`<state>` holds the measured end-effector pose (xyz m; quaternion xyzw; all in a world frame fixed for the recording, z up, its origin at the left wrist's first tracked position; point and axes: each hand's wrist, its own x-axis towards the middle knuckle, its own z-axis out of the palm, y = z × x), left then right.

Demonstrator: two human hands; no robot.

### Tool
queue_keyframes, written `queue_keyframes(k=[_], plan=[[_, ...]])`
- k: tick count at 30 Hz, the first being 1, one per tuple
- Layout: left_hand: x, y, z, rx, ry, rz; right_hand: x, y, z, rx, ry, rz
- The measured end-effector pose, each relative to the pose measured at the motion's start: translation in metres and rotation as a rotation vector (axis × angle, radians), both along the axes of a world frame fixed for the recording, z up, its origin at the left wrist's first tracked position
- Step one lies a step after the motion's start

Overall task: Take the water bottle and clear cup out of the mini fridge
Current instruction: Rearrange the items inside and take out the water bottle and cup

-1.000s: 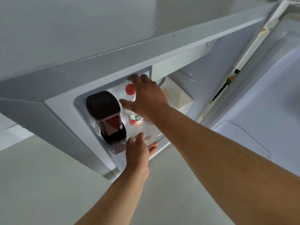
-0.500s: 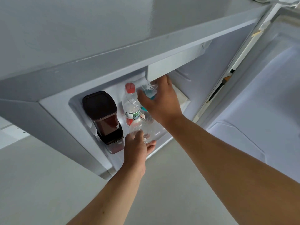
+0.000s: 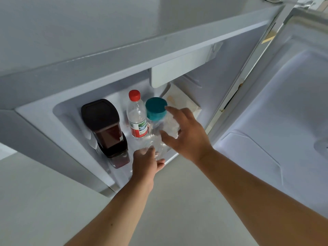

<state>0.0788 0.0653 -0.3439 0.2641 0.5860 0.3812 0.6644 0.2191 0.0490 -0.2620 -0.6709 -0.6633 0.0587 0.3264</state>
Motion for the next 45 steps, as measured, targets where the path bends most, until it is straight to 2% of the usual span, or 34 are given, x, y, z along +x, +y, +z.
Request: queue_keyframes(k=[6,10,16,19,22,23,25,30,32,35,38,42,45], plan=[[0.002,0.013,-0.006,-0.039,0.196,-0.136,0.002,-0.004,-0.04,-0.206,-0.094,-0.116],[0.014,0.022,-0.01,-0.052,0.236,-0.204,0.006,-0.002,-0.057,-0.247,-0.032,-0.242],[0.032,0.036,-0.014,0.016,0.433,-0.343,0.016,0.006,-0.065,-0.269,0.025,-0.303],[0.038,0.038,-0.017,0.014,0.278,-0.197,0.017,0.01,-0.065,-0.275,0.081,-0.324],[0.036,0.032,-0.01,0.03,0.38,-0.23,0.015,0.011,-0.068,-0.283,0.082,-0.326],[0.034,0.036,-0.007,-0.027,0.237,-0.176,0.014,0.011,-0.069,-0.286,0.07,-0.322],[0.035,0.036,-0.011,0.0,0.271,-0.138,0.013,0.011,-0.072,-0.288,0.035,-0.312],[0.029,0.029,-0.009,-0.043,0.183,-0.147,0.013,0.006,-0.074,-0.275,-0.105,-0.3],[0.023,0.026,-0.006,-0.025,0.178,-0.132,0.01,0.001,-0.067,-0.199,-0.163,-0.315],[0.016,0.02,0.0,0.05,0.239,-0.045,0.002,0.001,-0.045,0.028,-0.211,-0.281],[0.007,0.017,0.003,0.092,0.291,0.013,-0.015,0.02,-0.017,0.147,-0.15,-0.149],[0.001,0.013,0.01,0.104,0.287,0.006,-0.045,0.058,0.019,0.094,-0.014,-0.025],[-0.002,0.007,0.016,0.11,0.288,-0.038,-0.054,0.088,0.04,-0.098,-0.013,0.059]])
